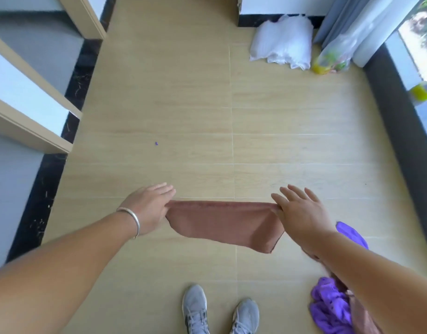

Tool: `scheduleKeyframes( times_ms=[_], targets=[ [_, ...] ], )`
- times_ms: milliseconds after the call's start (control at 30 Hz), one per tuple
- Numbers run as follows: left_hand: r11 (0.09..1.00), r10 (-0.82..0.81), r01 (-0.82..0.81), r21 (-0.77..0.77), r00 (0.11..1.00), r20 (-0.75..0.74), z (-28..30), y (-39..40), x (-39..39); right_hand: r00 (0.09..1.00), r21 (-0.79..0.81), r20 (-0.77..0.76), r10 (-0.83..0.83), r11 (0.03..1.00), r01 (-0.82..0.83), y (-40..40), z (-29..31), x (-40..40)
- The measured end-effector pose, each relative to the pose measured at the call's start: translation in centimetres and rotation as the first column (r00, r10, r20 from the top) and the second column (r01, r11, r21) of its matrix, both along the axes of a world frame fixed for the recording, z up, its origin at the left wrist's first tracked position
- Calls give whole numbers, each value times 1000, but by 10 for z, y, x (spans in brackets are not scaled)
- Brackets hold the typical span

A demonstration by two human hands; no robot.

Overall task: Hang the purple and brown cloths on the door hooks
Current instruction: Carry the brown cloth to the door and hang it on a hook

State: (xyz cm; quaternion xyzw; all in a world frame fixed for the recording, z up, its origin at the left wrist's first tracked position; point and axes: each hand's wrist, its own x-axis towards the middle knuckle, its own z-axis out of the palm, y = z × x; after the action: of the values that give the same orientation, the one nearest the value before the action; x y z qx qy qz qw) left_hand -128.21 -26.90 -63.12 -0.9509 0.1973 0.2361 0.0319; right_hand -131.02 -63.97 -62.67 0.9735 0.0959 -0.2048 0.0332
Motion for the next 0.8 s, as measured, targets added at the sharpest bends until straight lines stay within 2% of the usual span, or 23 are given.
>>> scheduleKeyframes(
  times_ms=[200, 433, 500, 567, 667, 800],
  targets=[
    [987, 114, -105, -122, 991, 72, 190, 11, 28, 995, 93, 102, -16, 996, 6, 11, 180, 23],
    [975, 154, -107, -194, 957, 245, 380, 23, 69, 963, 116, 269, 24, 992, -58, 19, 367, 68],
    [974, 149, -79, -211, 929, 338, 438, 26, 77, 924, 82, 378, 60, 992, -98, 21, 425, 74],
    [971, 163, -88, -224, 925, 343, 469, 23, 84, 917, 76, 394, 64, 992, -102, 20, 454, 84],
    [959, 184, -77, -274, 903, 388, 545, 28, 88, 860, 53, 504, 84, 990, -128, 21, 527, 91],
    [965, 187, -81, -251, 880, 436, 638, 33, 93, 782, 67, 619, 78, 986, -152, 22, 618, 98]
  ],
)
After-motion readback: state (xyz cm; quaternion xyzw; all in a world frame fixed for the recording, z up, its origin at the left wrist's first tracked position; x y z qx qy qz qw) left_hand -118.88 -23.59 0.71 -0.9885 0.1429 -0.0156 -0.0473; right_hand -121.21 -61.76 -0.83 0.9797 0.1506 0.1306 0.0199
